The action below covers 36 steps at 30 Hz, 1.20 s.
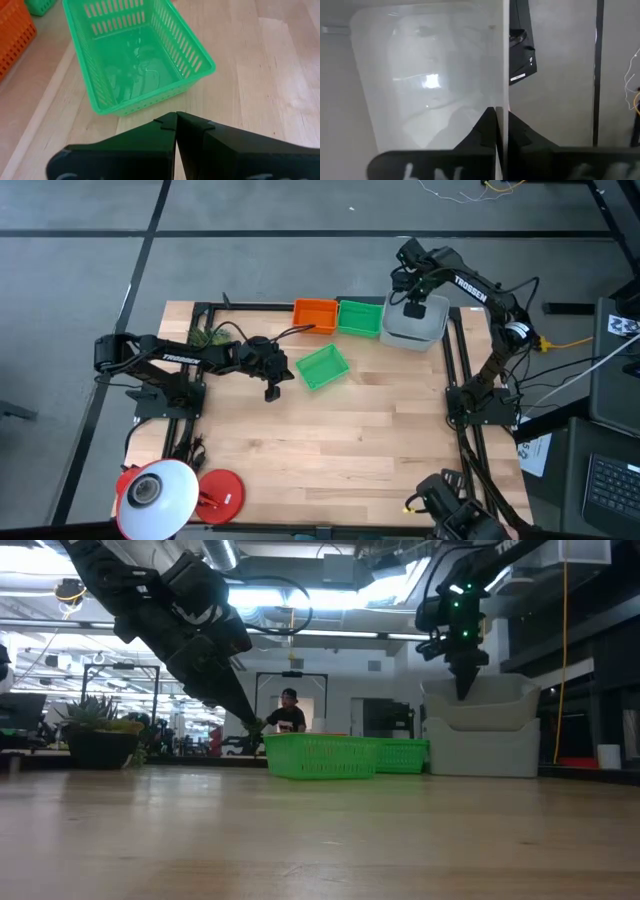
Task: Stack baskets by color
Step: Stack the gray bin on the stacked gray bin
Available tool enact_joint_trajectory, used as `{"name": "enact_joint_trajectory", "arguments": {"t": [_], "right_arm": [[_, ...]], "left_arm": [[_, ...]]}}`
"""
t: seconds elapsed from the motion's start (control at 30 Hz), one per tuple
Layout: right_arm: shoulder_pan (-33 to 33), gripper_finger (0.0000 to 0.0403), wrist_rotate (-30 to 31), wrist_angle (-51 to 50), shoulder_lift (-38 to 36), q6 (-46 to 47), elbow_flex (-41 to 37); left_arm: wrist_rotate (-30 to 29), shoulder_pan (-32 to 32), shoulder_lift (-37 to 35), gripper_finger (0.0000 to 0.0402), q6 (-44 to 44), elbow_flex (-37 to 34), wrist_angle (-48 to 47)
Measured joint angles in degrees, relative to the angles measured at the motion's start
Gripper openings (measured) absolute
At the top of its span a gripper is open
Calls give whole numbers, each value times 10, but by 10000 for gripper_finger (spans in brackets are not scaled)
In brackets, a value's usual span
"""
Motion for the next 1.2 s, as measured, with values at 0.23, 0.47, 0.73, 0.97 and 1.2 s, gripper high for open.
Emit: {"name": "enact_joint_trajectory", "arguments": {"t": [0.23, 0.47, 0.73, 0.97, 1.2], "right_arm": [[-17, 0, -52, -1, 15, 17, 0], [-24, 0, -60, -8, 43, 26, 0], [-24, 41, -57, -9, 49, 23, 0], [-25, 102, -56, -9, 49, 24, 0], [-19, 121, -56, -67, 49, 49, 43]], "left_arm": [[0, 0, 0, 0, 0, 0, 0], [0, 0, 0, 0, 0, 0, 0], [0, 0, 0, 0, 0, 0, 0], [0, 0, 0, 0, -1, 0, 0], [0, 0, 0, 0, -1, 0, 0]]}}
